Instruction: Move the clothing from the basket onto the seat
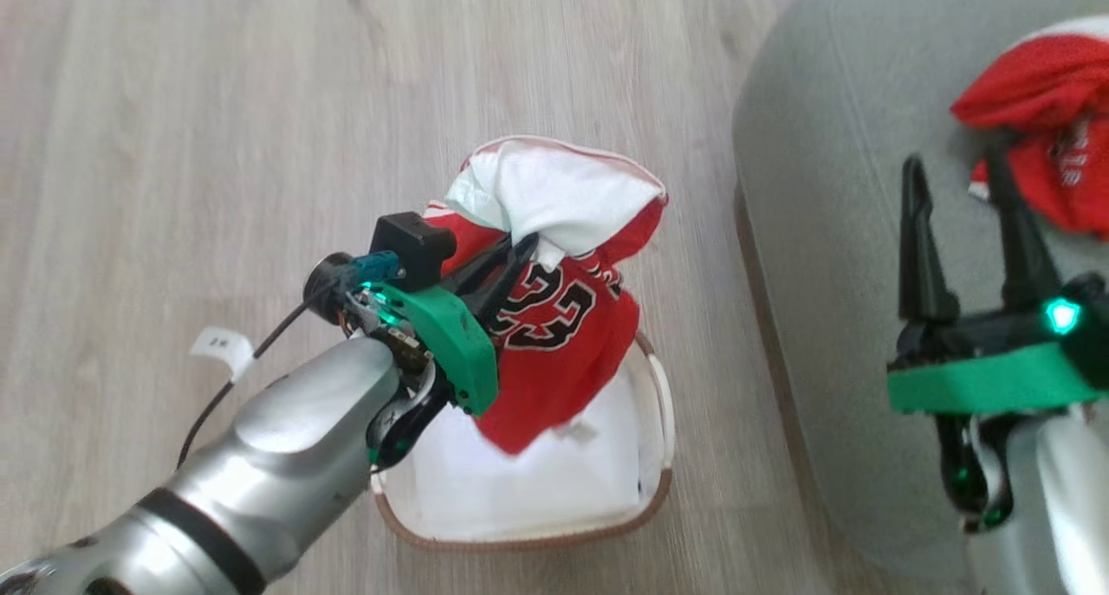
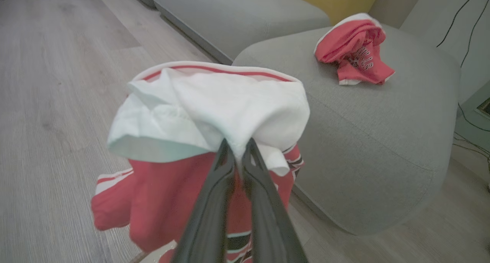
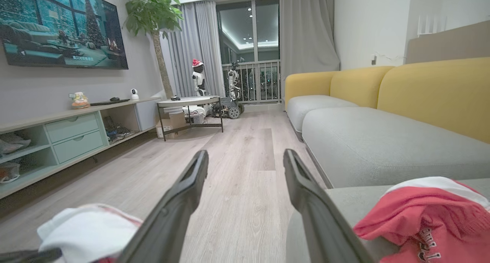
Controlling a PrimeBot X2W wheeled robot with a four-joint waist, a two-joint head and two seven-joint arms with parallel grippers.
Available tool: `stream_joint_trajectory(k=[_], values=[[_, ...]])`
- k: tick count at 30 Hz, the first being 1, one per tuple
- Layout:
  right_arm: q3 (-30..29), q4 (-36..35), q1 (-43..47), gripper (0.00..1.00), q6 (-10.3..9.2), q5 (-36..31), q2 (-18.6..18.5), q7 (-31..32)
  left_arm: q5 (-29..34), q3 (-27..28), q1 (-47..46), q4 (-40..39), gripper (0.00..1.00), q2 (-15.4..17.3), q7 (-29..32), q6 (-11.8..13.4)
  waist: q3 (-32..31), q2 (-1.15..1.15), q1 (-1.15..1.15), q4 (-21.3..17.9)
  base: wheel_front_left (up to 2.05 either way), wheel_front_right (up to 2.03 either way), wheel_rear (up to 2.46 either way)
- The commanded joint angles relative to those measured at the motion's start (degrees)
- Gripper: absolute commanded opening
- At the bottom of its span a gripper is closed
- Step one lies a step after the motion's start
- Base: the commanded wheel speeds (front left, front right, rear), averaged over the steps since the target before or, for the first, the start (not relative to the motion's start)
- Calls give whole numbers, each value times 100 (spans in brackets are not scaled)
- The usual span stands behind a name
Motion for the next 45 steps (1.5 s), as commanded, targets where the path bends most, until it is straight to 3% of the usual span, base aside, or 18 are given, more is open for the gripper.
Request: stream_joint_trajectory(k=[1, 10, 21, 27, 33, 45], values=[[158, -159, 24, 100, -2, 48, -80, 5, -33, 273, -119, -306, 0, 213, -65, 108, -339, -1, 1, 71, 0, 0, 0], [411, -39, 474, 100, -2, 219, -111, 35, -118, 626, -186, -1624, 0, 735, 8, 597, -794, -1, 1, 130, 0, 0, 0], [920, 13, 683, 100, -2, 417, -170, 57, -130, 853, -408, -2467, 0, 1001, 180, 970, -1018, -1, 1, 195, 0, 0, 0], [1209, -22, 630, 100, -2, 547, -202, 71, -131, 863, -437, -2634, 0, 1054, 245, 1046, -1004, -1, 1, 210, 0, 0, 0], [1934, 133, 353, 100, -2, 862, -446, 193, -107, 839, -520, -2670, 0, 1017, 282, 1042, -989, -1, 1, 238, 0, 0, 0], [3156, 1304, -868, 100, -2, 1750, -610, 378, -28, 567, -567, -2677, 0, 725, 387, 945, -1026, -1, 1, 483, 0, 0, 0]])
